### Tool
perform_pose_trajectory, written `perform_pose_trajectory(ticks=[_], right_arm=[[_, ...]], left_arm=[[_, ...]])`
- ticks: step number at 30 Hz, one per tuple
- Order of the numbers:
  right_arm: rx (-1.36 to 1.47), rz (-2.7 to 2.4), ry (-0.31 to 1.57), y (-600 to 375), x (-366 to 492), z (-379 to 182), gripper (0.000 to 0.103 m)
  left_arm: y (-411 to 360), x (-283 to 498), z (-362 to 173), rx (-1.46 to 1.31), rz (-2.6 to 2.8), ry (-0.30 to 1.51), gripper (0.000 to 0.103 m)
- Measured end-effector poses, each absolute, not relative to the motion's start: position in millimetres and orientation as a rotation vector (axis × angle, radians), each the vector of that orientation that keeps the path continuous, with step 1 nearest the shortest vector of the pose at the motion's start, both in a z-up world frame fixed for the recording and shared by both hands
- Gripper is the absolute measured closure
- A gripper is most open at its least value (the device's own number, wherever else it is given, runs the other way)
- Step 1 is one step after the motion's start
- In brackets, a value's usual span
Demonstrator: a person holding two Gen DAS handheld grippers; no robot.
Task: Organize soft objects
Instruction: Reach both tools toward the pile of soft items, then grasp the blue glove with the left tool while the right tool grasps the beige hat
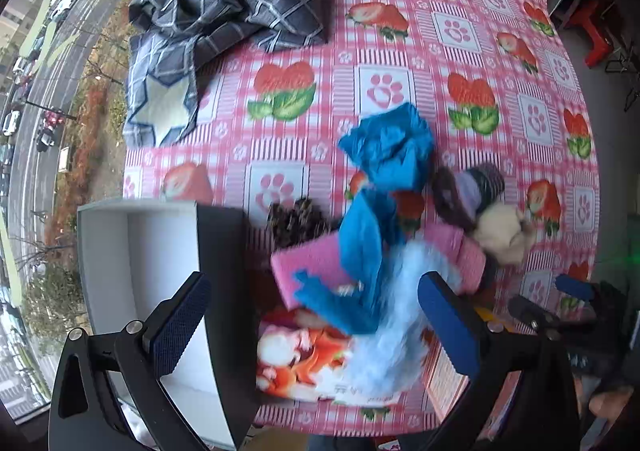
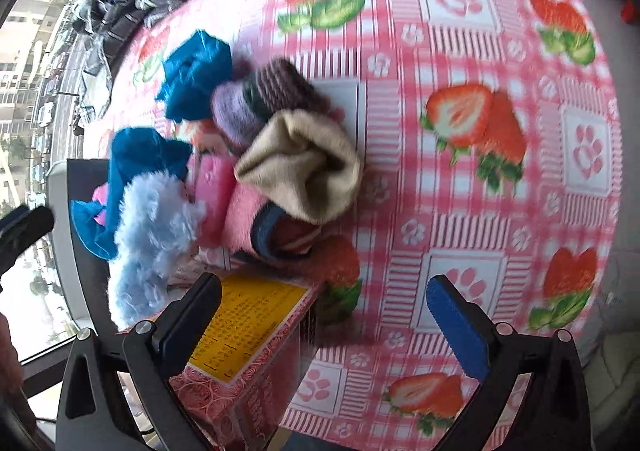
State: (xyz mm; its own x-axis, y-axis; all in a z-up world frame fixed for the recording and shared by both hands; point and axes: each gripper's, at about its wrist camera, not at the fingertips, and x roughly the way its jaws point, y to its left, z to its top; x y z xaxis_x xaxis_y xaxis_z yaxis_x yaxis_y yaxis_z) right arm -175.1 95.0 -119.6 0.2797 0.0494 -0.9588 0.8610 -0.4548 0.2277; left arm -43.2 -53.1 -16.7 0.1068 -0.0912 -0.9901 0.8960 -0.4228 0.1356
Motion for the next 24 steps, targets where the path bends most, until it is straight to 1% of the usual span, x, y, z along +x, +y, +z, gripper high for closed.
perform_pose_trajectory(ticks=[5,10,14,18,24], right_arm=[[1.68,-1.302,0.838,77,-186,-111,0.0],[1.673,-1.297,0.857,62,-203,-120,0.0],[1.677,-1.279,0.867,51,-216,-135,0.0],[1.665,-1.263,0.894,39,-209,-146,0.0],[1.652,-1.238,0.921,25,-202,-159,0.0]], left_arm=[[-72,-65,-33,1.547,-1.476,0.834,0.0],[-90,-88,-55,1.584,-1.483,0.811,0.0],[-107,-103,-78,1.617,-1.464,0.839,0.0],[-118,-114,-100,1.646,-1.44,0.854,0.0],[-127,-123,-129,1.696,-1.395,0.826,0.0]])
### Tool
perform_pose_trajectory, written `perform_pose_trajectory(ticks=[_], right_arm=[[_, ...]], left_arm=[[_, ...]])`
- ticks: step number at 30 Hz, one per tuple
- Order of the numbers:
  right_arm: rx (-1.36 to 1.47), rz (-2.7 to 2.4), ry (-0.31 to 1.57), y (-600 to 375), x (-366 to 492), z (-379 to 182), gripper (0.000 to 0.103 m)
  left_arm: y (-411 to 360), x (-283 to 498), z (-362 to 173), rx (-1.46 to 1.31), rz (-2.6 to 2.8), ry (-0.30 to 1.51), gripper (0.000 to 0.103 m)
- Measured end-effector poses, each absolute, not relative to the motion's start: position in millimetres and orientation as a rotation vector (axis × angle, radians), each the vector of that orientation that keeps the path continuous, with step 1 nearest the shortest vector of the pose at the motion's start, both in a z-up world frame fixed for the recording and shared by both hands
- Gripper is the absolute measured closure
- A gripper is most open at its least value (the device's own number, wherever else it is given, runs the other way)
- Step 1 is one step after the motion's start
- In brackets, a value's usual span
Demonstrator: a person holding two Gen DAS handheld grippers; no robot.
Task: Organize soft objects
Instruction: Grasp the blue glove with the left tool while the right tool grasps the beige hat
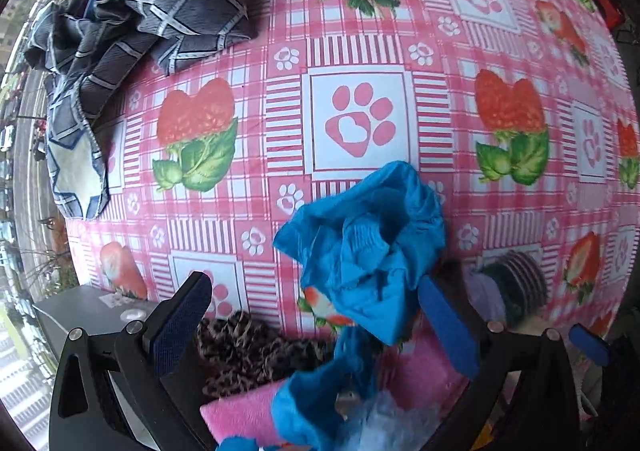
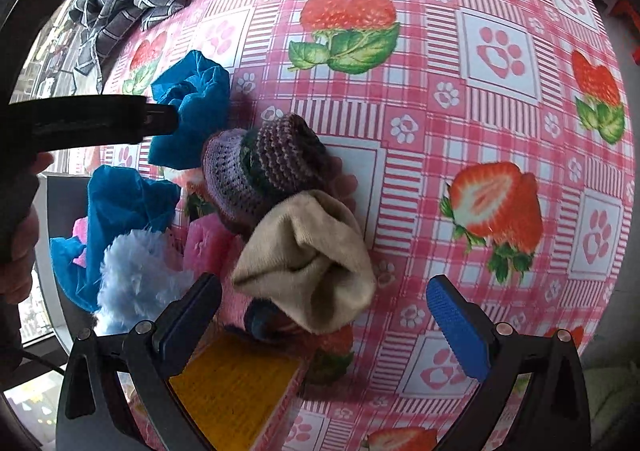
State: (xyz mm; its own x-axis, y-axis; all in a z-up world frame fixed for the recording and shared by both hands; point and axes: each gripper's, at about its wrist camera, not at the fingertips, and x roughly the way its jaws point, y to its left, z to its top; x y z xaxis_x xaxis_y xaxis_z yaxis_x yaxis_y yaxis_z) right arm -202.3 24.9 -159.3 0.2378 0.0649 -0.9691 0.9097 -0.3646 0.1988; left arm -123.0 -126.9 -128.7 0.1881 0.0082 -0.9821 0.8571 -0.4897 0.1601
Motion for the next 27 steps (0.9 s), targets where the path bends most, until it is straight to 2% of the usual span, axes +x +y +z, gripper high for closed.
perform_pose_trajectory(ticks=[3,6,8,9,10,11,12,15,17,27], right_arm=[[1.647,-1.227,0.939,18,-199,-167,0.0],[1.648,-1.22,0.968,9,-192,-179,0.0],[1.652,-1.223,0.976,9,-190,-184,0.0],[1.651,-1.233,0.986,9,-189,-185,0.009],[1.652,-1.232,0.984,10,-190,-185,0.019],[1.662,-1.222,0.974,11,-191,-187,0.04],[1.682,-1.206,0.958,14,-194,-189,0.056],[1.724,-1.186,0.922,22,-202,-192,0.072],[1.712,-1.2,0.906,25,-207,-186,0.075],[1.697,-1.271,0.789,55,-241,-137,0.075]], left_arm=[[-130,-126,-139,1.71,-1.387,0.833,0.002],[-133,-133,-151,1.723,-1.384,0.848,0.013],[-134,-133,-156,1.729,-1.375,0.861,0.026],[-134,-134,-159,1.731,-1.375,0.877,0.029],[-135,-133,-161,1.734,-1.377,0.902,0.04],[-135,-132,-164,1.734,-1.385,0.94,0.053],[-131,-125,-168,1.728,-1.396,0.973,0.057],[-127,-119,-166,1.677,-1.428,0.984,0.07],[-125,-111,-157,1.636,-1.454,0.97,0.078],[-96,-78,-89,1.437,-1.571,0.87,0.078]])
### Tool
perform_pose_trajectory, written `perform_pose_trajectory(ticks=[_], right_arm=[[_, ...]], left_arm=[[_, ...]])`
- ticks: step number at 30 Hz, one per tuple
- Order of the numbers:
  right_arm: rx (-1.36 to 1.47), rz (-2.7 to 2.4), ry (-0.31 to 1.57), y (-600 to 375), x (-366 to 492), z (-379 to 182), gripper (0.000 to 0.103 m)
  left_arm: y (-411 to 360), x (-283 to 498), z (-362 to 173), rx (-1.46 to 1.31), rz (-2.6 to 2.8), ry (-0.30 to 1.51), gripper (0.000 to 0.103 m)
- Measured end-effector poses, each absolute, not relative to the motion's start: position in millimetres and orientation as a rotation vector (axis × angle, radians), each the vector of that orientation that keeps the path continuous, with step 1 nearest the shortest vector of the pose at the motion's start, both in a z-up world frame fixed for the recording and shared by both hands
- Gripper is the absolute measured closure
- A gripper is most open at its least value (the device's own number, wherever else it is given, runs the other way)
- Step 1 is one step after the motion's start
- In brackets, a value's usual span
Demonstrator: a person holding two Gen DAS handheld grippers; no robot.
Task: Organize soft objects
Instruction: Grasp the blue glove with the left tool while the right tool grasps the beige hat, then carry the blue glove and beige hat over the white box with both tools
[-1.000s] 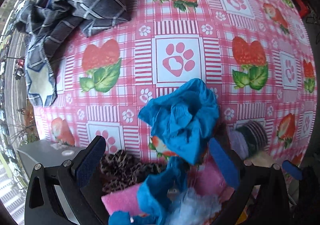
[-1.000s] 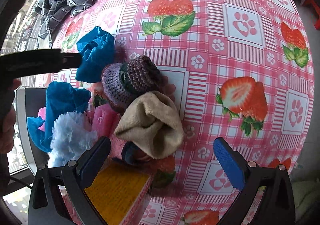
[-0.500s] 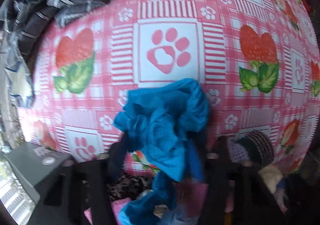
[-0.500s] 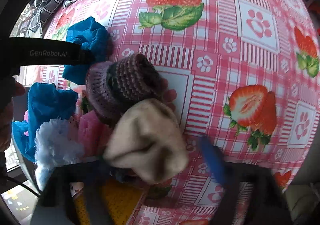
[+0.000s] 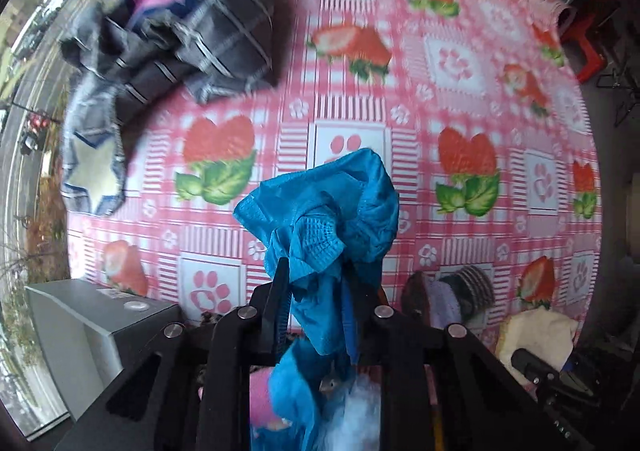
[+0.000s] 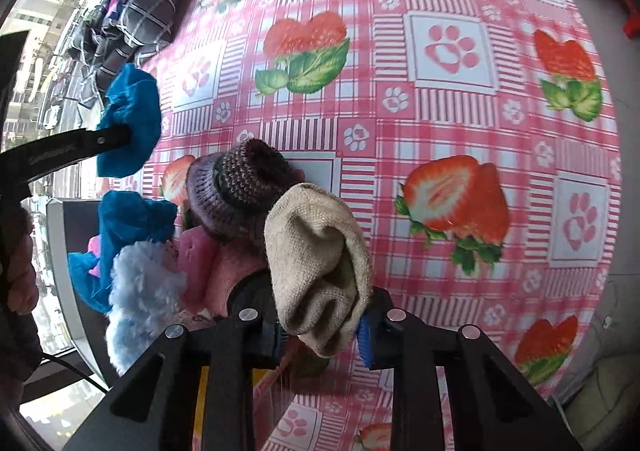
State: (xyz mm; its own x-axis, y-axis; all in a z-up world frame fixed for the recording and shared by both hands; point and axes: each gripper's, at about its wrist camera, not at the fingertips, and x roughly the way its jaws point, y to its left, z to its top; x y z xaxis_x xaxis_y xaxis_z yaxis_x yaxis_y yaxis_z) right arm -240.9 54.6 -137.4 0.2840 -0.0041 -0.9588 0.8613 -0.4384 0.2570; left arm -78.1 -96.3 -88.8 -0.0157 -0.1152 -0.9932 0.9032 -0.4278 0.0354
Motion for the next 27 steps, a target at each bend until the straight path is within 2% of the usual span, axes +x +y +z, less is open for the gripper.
perform_pose_trajectory(ticks=[11,27], right_arm=[[1.673,-1.302,0.728,106,-251,-82,0.075],[1.637,-1.439,0.662,151,-206,-21,0.075]], left_arm=[[-39,-52,-30,1.389,-1.678,0.807,0.078],[36,2,-5,1.426,-1.855,0.747,0.078]])
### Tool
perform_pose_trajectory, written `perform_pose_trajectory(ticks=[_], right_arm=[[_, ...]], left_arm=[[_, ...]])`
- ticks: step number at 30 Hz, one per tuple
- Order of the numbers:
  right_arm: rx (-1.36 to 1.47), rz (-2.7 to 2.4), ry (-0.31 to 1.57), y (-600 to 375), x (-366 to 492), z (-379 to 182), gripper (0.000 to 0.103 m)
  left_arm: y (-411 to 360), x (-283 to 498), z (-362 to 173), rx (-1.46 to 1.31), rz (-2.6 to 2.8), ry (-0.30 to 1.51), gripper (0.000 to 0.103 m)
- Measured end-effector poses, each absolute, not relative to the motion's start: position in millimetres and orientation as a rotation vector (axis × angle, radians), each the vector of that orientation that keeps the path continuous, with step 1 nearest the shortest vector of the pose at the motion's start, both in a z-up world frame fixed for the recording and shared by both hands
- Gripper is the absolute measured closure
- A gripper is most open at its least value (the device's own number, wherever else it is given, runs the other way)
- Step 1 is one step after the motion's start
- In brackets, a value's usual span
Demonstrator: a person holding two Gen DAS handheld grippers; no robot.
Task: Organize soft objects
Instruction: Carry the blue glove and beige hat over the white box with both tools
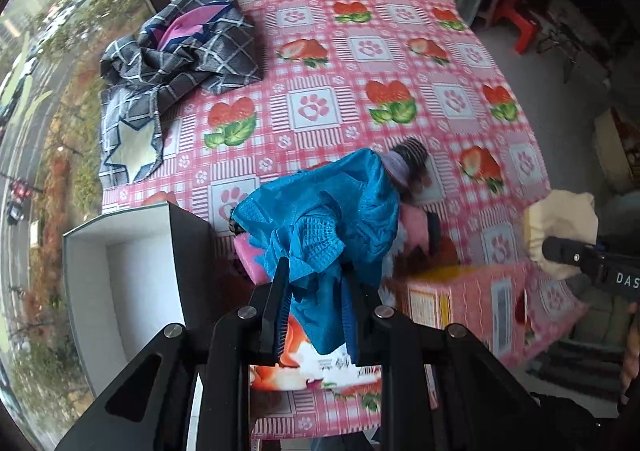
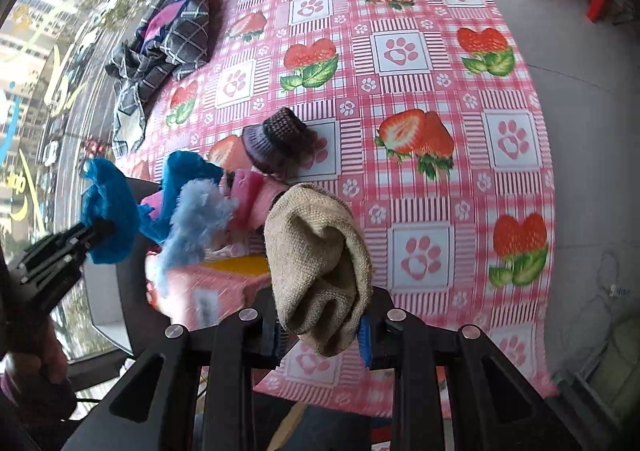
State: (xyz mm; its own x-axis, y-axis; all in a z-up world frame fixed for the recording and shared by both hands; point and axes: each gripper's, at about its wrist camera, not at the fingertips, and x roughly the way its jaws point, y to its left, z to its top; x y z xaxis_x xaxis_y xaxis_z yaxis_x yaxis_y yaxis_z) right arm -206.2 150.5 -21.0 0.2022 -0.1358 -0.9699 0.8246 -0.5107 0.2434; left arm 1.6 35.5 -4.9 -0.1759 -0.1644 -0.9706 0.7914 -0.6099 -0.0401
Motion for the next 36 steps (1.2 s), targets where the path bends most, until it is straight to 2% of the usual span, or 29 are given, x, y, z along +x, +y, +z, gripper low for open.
perform_pose_trajectory(ticks=[15,29,36], right_arm=[[1.495,-1.488,0.656,156,-93,31,0.075],[1.322,-1.234,0.846,99,23,32,0.075],[1.258,-1.121,0.941,80,64,24,0.075]], left_arm=[[39,100,33,1.319,-1.906,0.679,0.078],[38,227,22,1.181,-1.668,0.823,0.078],[39,264,10,1.132,-1.568,0.898,0.078]])
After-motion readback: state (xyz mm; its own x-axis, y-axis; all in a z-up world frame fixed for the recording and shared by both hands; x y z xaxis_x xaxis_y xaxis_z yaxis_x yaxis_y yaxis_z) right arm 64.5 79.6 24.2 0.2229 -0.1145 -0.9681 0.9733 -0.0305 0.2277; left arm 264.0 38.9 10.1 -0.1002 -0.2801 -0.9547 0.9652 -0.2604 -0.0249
